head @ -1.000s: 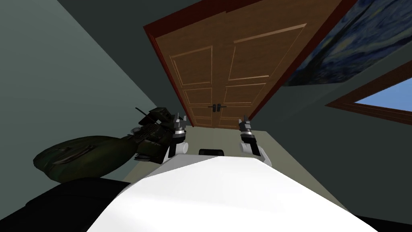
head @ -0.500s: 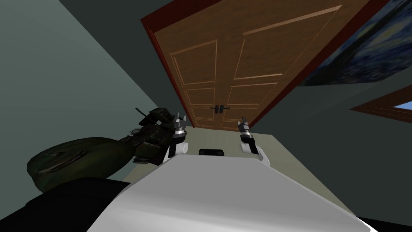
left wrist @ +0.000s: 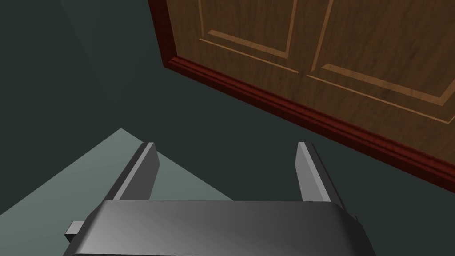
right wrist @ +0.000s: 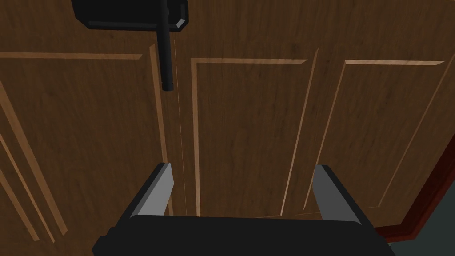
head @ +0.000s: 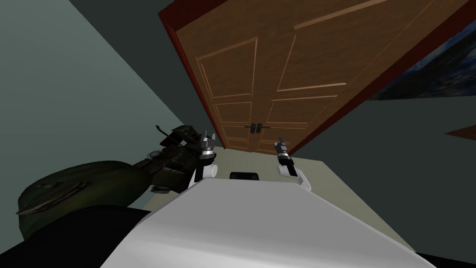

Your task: Pull the door open

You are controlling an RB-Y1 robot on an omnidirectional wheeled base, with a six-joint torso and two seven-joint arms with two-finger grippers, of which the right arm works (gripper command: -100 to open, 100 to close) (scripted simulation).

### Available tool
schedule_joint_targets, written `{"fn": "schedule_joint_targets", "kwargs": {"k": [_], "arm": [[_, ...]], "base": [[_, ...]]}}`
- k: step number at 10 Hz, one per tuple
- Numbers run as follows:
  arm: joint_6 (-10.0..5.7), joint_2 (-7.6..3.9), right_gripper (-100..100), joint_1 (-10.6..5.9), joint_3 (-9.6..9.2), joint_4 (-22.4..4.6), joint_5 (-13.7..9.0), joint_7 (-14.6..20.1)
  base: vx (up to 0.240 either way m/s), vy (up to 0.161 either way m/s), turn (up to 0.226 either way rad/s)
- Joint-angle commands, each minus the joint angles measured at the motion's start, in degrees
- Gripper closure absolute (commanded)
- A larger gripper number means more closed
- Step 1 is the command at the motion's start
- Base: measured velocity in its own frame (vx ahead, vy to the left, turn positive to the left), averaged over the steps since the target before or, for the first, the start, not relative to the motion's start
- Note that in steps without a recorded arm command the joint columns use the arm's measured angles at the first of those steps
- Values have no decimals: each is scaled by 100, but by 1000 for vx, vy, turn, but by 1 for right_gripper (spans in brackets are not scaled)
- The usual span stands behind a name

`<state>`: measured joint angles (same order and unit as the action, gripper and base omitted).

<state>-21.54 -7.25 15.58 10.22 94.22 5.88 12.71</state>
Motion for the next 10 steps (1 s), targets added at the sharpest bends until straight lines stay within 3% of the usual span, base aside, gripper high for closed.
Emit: {"fn": "schedule_joint_targets", "kwargs": {"k": [1,10], "arm": [[87,-19,-100,-62,51,-185,73,135],[397,-92,-100,-380,290,-1081,390,703]], "base": [[149,38,66],[181,5,56]]}}
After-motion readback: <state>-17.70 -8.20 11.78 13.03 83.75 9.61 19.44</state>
